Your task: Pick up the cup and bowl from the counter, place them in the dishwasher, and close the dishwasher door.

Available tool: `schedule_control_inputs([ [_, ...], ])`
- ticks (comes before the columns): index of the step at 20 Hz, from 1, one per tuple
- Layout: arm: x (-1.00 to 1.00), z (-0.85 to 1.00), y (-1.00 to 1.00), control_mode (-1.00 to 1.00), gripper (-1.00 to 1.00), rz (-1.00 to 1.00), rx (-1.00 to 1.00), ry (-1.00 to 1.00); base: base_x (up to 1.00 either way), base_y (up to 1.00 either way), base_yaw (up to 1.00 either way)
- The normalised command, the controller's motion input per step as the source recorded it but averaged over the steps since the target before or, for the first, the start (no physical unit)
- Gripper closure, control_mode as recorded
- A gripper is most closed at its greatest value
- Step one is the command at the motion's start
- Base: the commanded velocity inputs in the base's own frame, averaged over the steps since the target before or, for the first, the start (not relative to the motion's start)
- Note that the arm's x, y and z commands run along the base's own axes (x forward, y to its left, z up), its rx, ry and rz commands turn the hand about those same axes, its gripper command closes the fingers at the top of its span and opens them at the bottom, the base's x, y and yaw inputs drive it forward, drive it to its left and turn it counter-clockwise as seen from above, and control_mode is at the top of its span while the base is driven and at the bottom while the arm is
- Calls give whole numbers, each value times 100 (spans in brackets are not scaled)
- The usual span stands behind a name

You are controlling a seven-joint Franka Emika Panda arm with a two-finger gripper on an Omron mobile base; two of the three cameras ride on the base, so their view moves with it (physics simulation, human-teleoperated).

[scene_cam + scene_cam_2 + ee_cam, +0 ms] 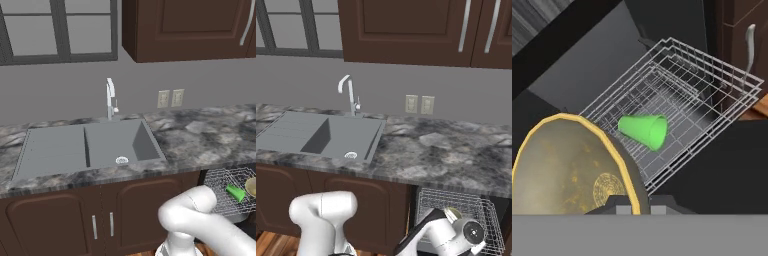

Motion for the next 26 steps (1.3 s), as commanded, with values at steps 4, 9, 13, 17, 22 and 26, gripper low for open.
schedule_control_inputs([
  [4,18,-14,-64,-100,100,-2,0,0,0,0,0],
  [9,37,-16,-59,-100,100,0,2,0,0,0,0],
  [13,40,-44,-41,-100,100,0,1,0,0,0,0],
  [17,14,-72,-25,-100,100,0,0,0,0,0,0],
  [22,16,-66,-30,-100,100,0,0,0,0,0,0],
  [26,27,-63,-35,-100,100,0,0,0,0,0,0],
])
